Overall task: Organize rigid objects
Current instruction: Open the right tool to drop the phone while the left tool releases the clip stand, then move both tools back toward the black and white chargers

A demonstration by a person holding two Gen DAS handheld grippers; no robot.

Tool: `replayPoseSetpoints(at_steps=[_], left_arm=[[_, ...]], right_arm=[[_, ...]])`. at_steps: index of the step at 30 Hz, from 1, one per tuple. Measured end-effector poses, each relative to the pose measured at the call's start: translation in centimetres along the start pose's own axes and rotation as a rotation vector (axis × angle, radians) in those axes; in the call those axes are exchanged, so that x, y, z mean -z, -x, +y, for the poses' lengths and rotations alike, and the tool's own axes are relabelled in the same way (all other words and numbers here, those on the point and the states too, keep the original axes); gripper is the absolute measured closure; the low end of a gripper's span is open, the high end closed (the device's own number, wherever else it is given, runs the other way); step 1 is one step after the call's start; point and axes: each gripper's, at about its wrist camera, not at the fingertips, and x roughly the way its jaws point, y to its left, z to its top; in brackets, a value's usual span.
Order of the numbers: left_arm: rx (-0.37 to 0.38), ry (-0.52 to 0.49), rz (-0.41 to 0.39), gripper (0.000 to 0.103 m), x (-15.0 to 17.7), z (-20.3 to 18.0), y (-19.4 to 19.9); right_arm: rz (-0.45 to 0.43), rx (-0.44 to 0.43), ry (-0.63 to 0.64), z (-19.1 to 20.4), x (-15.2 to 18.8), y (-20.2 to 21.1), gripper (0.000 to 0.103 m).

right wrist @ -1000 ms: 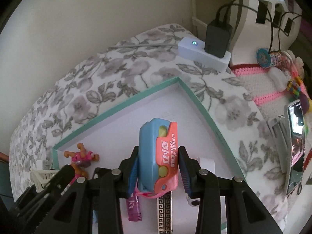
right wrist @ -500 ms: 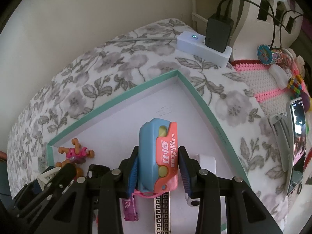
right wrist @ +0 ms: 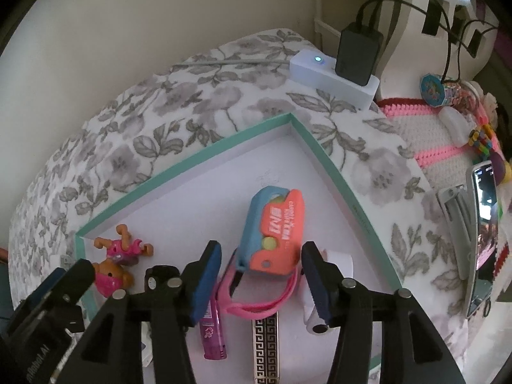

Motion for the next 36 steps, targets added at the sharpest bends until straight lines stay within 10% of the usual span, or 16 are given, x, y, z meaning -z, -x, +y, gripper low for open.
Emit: replayPoseSetpoints(at_steps=[2, 18, 36], left_arm=[[-0.023, 0.019, -0.009, 0.020, -0.1, 0.6, 0.1], [-0.164, 0.183, 0.001, 0.008, 0.0, 6.1, -0.6], [-0.235, 0.333, 0.027, 0.008, 0.9, 15.4, 0.7]], right_arm=[[-0.005, -0.004, 0.009, 0.3, 0.0, 0.2, 0.043], [-0.019, -0.040, 0.085, 2.7, 0.6, 0.2, 0.003], [-0.028, -0.173, 0.309, 12.2, 3.6, 1.3, 0.001]])
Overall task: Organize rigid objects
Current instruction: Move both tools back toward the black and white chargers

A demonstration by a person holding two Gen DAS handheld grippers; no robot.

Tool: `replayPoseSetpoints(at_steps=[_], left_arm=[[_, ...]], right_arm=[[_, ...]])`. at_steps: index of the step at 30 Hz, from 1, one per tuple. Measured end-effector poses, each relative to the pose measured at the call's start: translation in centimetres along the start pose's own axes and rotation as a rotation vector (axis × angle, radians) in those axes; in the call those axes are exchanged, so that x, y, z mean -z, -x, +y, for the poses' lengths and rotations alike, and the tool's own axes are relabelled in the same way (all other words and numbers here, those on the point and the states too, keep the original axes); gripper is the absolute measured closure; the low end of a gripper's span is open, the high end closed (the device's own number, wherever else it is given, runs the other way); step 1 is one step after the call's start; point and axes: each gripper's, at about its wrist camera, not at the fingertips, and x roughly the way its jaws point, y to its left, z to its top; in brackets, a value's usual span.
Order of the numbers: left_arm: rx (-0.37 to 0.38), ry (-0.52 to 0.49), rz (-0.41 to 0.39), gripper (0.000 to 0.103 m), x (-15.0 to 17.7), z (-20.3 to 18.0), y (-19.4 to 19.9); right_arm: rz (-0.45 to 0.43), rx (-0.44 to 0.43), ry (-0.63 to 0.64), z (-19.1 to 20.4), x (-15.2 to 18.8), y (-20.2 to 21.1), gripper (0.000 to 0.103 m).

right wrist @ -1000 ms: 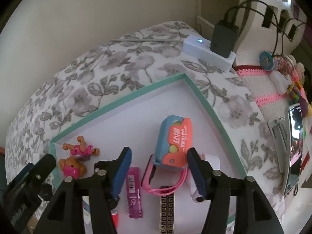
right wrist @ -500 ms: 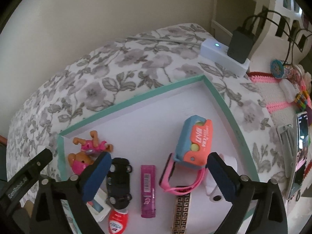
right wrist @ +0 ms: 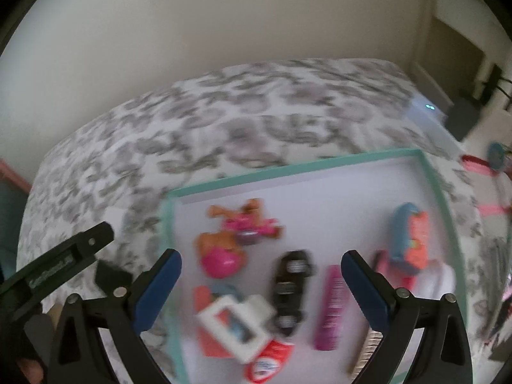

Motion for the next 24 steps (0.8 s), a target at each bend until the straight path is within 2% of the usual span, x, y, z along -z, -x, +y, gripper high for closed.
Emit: replayPoseSetpoints(at_steps=[7, 11, 14, 18, 24], left_arm=[[0.009, 0.039, 0.031, 0.008, -0.2, 3.3, -0.8], [0.025, -0.002, 0.066, 0.008, 0.2, 3.1, -1.5], [0.042, -0.046, 0.090, 0.008, 0.5, 2.3, -2.1], [0.080, -0.054, 0.128, 0.008, 1.0, 1.8, -2.7], [0.066, -0.079, 0.143, 0.008, 1.1, 1.4, -3.2]], right_arm=[[0.024, -0.017, 0.076, 3.9, 0.4, -1.1, 0.001], [0.042, -0.021, 0.081, 4.8, 0.6, -1.8, 0.001], [0.054, -0.015, 0.087, 5.1, 0.7, -2.1, 0.001], [0.067, 0.030, 0.107, 4.8, 0.8, -2.5, 0.001], [0.079, 0.062, 0.072, 3.1, 0.7, -2.8, 0.001]])
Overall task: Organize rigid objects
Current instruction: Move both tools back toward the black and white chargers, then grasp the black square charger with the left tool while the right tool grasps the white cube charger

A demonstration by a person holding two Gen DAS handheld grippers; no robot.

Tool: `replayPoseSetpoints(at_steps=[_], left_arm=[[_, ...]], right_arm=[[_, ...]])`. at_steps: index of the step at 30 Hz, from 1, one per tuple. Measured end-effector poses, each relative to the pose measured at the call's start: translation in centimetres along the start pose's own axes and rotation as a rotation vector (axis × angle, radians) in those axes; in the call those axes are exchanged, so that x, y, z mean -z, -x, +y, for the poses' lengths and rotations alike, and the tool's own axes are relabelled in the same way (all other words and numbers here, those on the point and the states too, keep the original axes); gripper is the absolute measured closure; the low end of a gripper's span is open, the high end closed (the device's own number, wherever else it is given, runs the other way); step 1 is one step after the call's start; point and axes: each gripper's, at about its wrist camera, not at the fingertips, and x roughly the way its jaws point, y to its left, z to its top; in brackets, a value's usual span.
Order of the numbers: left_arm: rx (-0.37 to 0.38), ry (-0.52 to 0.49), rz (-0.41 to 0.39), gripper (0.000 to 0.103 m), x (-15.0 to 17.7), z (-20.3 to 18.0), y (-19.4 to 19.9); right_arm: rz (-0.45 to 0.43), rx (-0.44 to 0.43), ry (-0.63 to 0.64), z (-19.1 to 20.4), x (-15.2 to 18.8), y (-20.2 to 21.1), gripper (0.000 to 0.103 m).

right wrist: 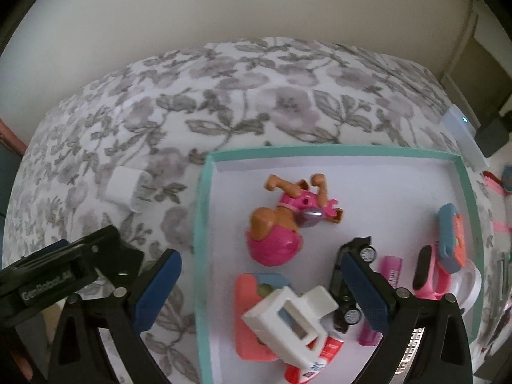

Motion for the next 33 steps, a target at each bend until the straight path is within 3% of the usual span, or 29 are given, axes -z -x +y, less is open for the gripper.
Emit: replayPoseSetpoints(at_steps=[15, 19, 22, 25, 33], left_arm=[[0.052, -0.058, 0.056, 0.009, 0.9, -2.6, -2.0], [0.073, -0.059, 0.071, 0.024, 1.1, -3.6, -2.6], [0.071, -0.056, 0.074, 0.025, 1.1, -4.2, -2.9], [0.069, -0.047, 0.068, 0.037, 1.3, -3.7, -3.0], [0.078, -0.012, 0.060, 0.037, 0.9, -2.8, -3.0]], right_arm=[[0.005, 0.007, -0.063, -1.8, -0.1, -0.1, 0.001], [0.006, 0.013, -0.062, -1.8, -0.1, -0.1, 0.001], [0.007, 0.016, -0.059, -1.7, -0.1, -0.1, 0.001], [0.007, 0.016, -0.058, -1.7, -0.1, -0.1, 0.001], [0.008, 0.026, -0.049, -1.4, 0.0, -0.2, 0.001]])
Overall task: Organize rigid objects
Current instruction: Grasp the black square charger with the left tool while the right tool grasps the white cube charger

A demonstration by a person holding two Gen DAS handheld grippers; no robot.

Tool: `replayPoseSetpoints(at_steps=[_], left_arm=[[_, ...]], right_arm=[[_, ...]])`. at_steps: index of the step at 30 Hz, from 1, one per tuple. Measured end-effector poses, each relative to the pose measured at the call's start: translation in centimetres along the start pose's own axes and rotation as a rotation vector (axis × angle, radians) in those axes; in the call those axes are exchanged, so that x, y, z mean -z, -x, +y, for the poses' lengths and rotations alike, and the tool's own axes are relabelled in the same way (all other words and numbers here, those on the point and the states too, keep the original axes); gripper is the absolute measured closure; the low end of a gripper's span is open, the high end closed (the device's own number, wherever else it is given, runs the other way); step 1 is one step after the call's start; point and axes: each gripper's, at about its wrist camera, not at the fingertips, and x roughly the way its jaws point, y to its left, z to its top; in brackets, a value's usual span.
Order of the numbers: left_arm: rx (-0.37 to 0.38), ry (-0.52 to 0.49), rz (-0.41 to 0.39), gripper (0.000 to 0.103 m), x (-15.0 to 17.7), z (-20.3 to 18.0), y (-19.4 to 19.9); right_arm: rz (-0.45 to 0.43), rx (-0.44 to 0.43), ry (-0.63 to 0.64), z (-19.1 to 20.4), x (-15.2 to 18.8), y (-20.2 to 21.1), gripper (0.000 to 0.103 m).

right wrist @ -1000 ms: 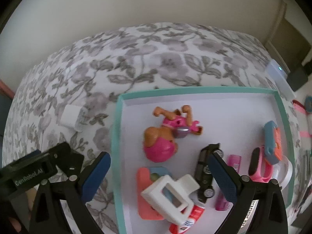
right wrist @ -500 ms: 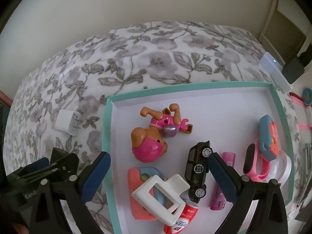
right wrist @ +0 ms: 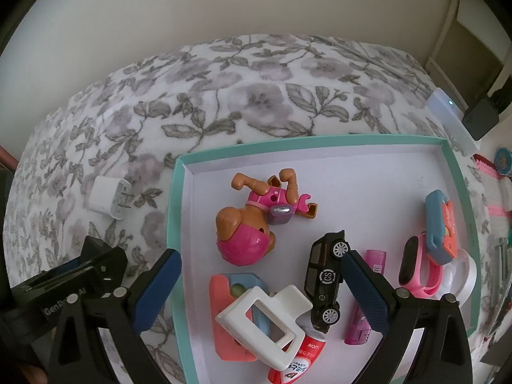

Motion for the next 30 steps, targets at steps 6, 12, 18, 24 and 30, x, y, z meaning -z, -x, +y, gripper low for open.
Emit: replayPoseSetpoints(at_steps=[6, 12, 18, 24, 30], left_arm=[[-0.002, 0.059, -0.029, 0.037, -0.8, 2.3, 0.5], [0.030, 0.162, -0.076, 0.037, -1.8, 6.2, 2.0], [0.004, 0.261, -0.118, 0.037, -2.3, 9.4, 3.2], [-0.021, 0.357, -0.179, 0.037, -2.7, 12.9, 5.0], [-0.012, 0.423, -0.215, 0.037, -3.1, 14.5, 5.8]], right_arm=[[-0.021, -0.008, 0.021, 0.7, -0.1, 0.4, 0.001], [-0.073, -0.040, 0.067, 2.7, -0.6, 1.4, 0.001], [-0.098, -0.080, 0.101, 5.2, -1.2, 1.5, 0.002], [-0.094, -0.105, 0.159, 8.7, -2.0, 0.5, 0.002], [-0.086, -0.151, 0.168, 11.4, -3.0, -1.0, 0.006]])
